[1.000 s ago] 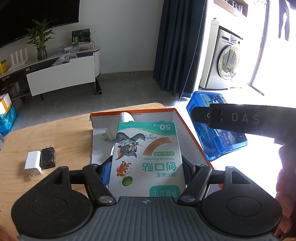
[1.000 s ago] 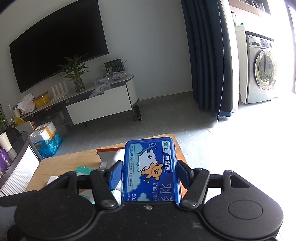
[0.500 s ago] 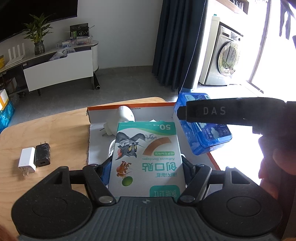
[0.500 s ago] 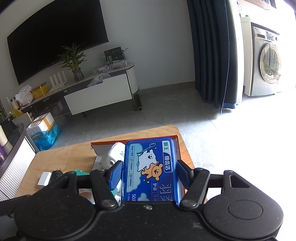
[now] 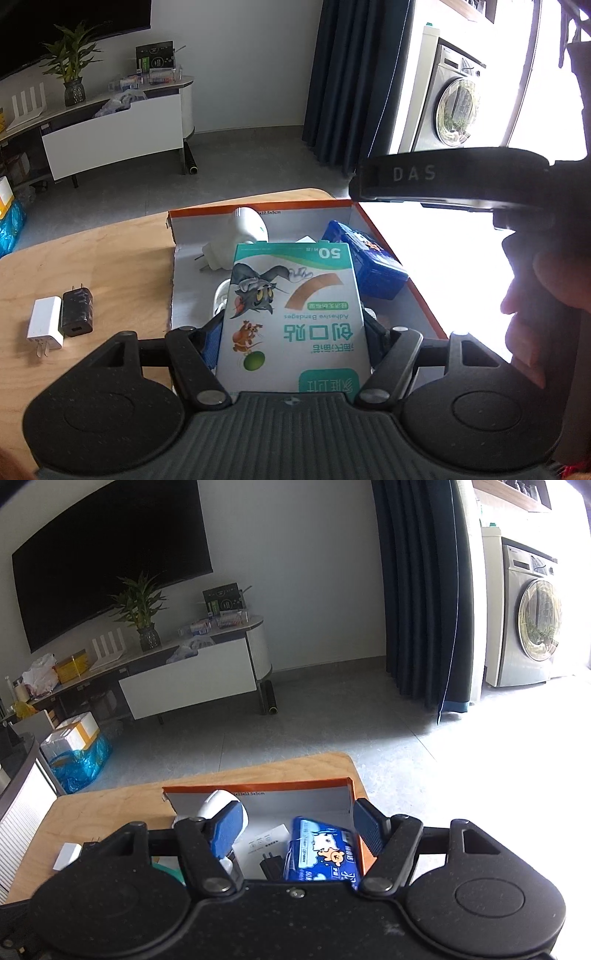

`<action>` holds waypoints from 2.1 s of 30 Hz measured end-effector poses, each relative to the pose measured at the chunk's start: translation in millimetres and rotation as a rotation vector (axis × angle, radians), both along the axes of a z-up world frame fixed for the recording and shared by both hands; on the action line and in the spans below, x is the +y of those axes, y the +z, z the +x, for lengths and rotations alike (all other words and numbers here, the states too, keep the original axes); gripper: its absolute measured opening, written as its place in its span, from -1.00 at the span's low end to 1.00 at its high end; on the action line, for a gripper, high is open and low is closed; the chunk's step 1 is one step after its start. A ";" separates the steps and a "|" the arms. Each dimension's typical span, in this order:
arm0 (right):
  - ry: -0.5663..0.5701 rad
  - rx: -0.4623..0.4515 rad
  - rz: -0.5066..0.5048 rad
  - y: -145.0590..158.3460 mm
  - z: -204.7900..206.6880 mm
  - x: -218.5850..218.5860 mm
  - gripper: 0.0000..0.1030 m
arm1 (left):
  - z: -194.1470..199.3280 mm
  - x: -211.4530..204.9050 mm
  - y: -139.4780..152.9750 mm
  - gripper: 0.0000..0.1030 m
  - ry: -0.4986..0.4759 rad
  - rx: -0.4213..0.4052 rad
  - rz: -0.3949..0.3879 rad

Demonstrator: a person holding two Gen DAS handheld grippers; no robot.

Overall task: Organize rigid objects
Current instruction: 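Lower both items into the tray and open both tools, then withdraw both tools from the tray toward the white and black chargers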

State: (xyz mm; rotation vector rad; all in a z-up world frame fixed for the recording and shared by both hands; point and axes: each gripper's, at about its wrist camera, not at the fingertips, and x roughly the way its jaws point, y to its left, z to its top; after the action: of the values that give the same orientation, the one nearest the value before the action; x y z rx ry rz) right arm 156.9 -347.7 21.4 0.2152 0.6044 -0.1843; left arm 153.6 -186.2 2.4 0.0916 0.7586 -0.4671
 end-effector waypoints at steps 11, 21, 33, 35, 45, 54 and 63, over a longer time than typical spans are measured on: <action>-0.065 -0.090 0.008 24.5 -42.9 -21.8 0.61 | -1.6 -22.0 -2.8 0.39 -0.067 0.028 -0.034; -0.040 -0.101 0.001 34.1 -54.2 -13.0 0.62 | -18.1 -25.8 6.9 0.58 -0.089 0.013 -0.042; 0.005 -0.087 0.016 31.8 -56.0 23.7 0.68 | -15.8 40.1 14.4 0.70 0.092 -0.007 0.005; 0.020 -0.082 0.016 30.5 -53.7 34.0 0.70 | -16.1 53.3 13.9 0.70 0.121 -0.006 0.007; 0.113 -0.015 0.034 10.1 -35.9 88.5 0.70 | -13.9 123.8 7.5 0.70 0.271 0.012 0.015; 0.208 0.010 0.033 -1.0 -28.1 127.8 0.70 | 8.0 174.3 -11.3 0.70 0.396 0.050 0.029; 0.263 0.027 0.037 -11.2 -14.3 148.4 0.70 | 48.2 188.7 -29.4 0.70 0.396 0.067 0.042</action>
State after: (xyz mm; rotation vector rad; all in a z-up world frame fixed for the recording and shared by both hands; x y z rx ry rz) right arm 142.7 -199.3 10.2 0.1673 0.6571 0.0784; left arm 201.7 2.4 -26.9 -0.0357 0.8291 -0.0778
